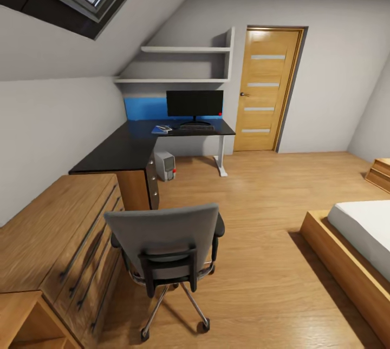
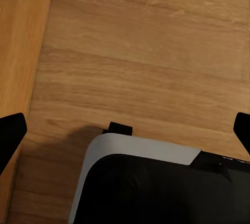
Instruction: In the bedroom, organize the workspace by keeping the computer under the desk, ensuring the monitor is on the desk, placing the keyboard on the desk next to the monitor, placing the mouse on the desk next to the keyboard, moving the folder from the swivel chair onto the desk next to the mouse, stacking the notebook on top of the folder with the pen on top of the notebook, and positioning the swivel chair next to the desk.
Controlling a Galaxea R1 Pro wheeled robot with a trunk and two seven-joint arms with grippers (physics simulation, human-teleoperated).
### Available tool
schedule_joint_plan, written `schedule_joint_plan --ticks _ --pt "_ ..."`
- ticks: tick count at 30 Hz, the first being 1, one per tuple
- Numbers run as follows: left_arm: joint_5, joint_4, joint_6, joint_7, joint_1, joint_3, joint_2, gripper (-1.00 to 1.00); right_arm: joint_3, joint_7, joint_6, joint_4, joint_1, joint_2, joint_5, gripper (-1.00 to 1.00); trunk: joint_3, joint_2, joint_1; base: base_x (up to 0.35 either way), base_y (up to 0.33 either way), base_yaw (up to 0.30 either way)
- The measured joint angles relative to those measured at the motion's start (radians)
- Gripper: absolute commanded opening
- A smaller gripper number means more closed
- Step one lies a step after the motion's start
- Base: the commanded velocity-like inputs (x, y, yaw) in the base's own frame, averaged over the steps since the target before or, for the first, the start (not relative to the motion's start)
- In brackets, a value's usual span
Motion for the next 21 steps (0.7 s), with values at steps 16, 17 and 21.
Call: schedule_joint_plan --ticks 16,17,21 --pt "0.0 -0.118 0.02 0.017 0.0 0.001 -0.004 1.0 0.002 -0.004 -0.004 -0.115 -0.002 -0.001 0.005 1.0 -0.05 -0.112 0.061 0.0 0.0 0.0" --pt "0.0 -0.138 0.026 0.023 0.0 0.001 -0.005 1.0 0.001 -0.004 -0.004 -0.126 -0.003 -0.001 0.004 1.0 -0.053 -0.119 0.065 0.0 0.0 0.0" --pt "0.002 -0.225 0.092 0.06 0.001 0.0 -0.005 1.0 0.001 -0.007 -0.004 -0.162 -0.007 -0.001 0.004 1.0 -0.066 -0.147 0.081 0.0 0.0 0.0"
